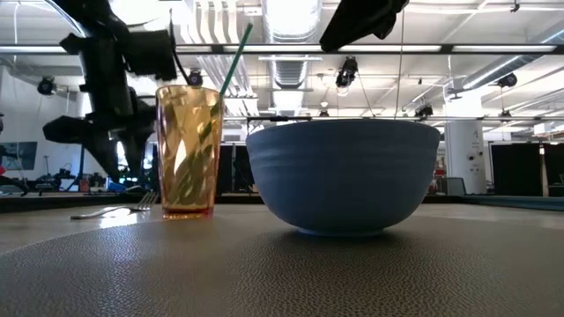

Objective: Pick & Place Utensil
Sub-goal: Put the silver fork into the blue bowl

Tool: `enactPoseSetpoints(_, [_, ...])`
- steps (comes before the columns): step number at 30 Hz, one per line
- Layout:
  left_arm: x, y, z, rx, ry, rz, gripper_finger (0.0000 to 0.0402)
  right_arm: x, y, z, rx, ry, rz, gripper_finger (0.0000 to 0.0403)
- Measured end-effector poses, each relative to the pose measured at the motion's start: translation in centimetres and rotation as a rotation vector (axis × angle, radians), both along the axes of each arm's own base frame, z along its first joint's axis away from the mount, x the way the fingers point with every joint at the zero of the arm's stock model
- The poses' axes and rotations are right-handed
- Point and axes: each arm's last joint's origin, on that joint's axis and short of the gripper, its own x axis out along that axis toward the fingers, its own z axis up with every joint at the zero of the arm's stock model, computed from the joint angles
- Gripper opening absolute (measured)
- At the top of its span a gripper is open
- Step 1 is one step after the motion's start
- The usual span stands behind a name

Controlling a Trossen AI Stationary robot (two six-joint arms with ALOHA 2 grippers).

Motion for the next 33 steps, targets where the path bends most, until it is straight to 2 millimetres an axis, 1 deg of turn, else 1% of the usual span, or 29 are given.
enactPoseSetpoints(7, [0.3,0.1,-0.4,-0.020,0.015,-0.002,0.0149,0.0,0.0,0.0,0.001,-0.001,0.000,0.0068])
enactPoseSetpoints(16, [0.8,0.2,-1.5,-0.037,0.066,0.001,0.0149,0.0,0.0,0.0,0.000,0.001,0.000,0.0068])
enactPoseSetpoints(25, [2.1,0.6,-3.0,-0.037,0.084,-0.014,0.0149,-0.1,0.0,-0.6,-0.006,0.017,0.000,0.0068])
enactPoseSetpoints(33, [2.5,0.7,-4.5,-0.055,0.163,-0.023,0.0149,-0.2,-0.1,-0.9,-0.007,0.024,0.000,0.0068])
